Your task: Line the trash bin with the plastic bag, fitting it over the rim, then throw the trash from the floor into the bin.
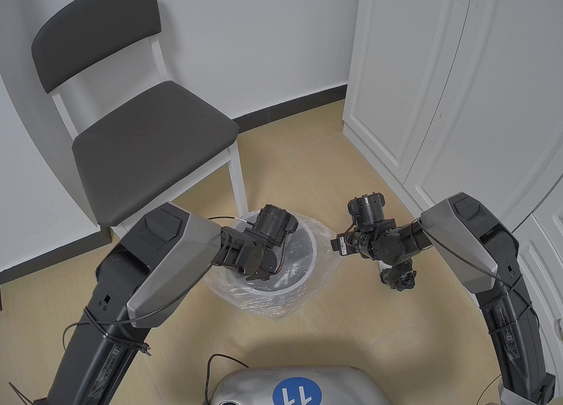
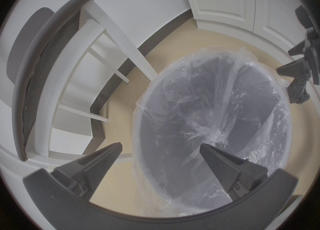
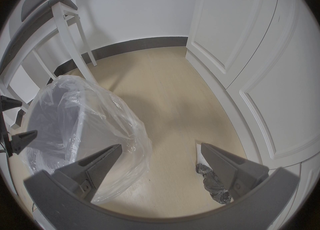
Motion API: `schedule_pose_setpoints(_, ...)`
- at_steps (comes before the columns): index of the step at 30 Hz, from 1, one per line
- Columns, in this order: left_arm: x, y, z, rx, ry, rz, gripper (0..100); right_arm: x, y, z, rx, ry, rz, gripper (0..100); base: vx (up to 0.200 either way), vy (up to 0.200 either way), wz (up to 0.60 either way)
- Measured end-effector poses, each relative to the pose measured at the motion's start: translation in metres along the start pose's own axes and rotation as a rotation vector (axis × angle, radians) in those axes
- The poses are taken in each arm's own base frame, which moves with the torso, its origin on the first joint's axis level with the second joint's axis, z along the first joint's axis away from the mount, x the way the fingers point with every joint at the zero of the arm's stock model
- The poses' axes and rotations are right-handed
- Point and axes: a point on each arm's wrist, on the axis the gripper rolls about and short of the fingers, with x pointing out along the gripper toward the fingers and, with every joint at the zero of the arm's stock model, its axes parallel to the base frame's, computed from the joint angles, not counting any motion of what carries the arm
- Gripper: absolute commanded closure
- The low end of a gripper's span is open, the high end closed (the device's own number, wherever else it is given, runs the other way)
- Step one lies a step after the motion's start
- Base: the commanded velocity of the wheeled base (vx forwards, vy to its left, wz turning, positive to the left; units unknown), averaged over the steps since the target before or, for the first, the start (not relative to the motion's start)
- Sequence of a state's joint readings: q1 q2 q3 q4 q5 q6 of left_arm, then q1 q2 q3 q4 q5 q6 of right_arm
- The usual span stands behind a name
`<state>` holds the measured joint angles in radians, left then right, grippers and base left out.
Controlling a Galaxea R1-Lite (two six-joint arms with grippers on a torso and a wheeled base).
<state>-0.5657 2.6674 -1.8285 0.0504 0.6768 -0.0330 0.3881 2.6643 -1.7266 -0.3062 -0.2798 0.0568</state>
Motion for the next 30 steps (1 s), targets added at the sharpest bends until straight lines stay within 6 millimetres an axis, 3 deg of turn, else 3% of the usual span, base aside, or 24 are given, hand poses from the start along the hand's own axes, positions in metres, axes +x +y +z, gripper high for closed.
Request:
schedule_pose_setpoints(9,0.014,-0.014,-0.007,0.076,0.086,0.007,0,0.000,0.000,-0.001,-0.002,0.003,0.000,0,0.000,0.000,0.00)
schedule_pose_setpoints(17,0.010,-0.021,-0.013,0.054,0.126,-0.011,0,0.000,-0.001,-0.001,0.000,0.004,-0.001,0,0.000,0.000,0.00)
schedule_pose_setpoints(26,-0.029,-0.027,-0.009,-0.011,0.164,-0.114,0,0.000,-0.001,-0.001,0.000,0.004,0.000,0,0.000,0.000,0.00)
schedule_pose_setpoints(30,-0.047,-0.029,-0.017,0.009,0.191,-0.150,0,0.000,-0.001,-0.001,0.000,0.005,-0.001,0,0.000,0.000,0.00)
